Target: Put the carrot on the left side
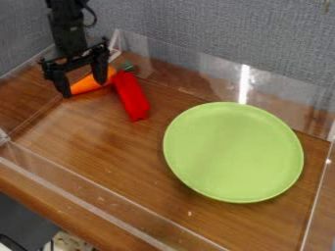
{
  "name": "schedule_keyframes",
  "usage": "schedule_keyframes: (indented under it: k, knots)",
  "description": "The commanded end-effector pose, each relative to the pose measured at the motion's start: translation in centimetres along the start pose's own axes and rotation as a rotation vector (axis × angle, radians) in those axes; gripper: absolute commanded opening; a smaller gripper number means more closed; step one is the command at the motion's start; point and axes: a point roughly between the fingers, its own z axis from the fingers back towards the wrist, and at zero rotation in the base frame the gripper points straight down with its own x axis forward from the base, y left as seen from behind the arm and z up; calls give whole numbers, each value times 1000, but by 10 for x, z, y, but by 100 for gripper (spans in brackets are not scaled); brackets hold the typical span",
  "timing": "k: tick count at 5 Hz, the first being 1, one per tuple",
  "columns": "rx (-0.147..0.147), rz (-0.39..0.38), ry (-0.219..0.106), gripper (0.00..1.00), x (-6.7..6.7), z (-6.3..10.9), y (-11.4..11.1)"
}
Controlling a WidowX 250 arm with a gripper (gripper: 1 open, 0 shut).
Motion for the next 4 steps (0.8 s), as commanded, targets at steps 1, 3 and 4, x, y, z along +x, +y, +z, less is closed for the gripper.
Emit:
schedule_keyframes:
  k: [1, 3, 4]
  knots:
    - [-56, -16, -55, 100, 2, 28, -7]
    - [-54, -42, -38, 100, -14, 19, -16]
    - [-51, -34, -26, 100, -22, 8, -20]
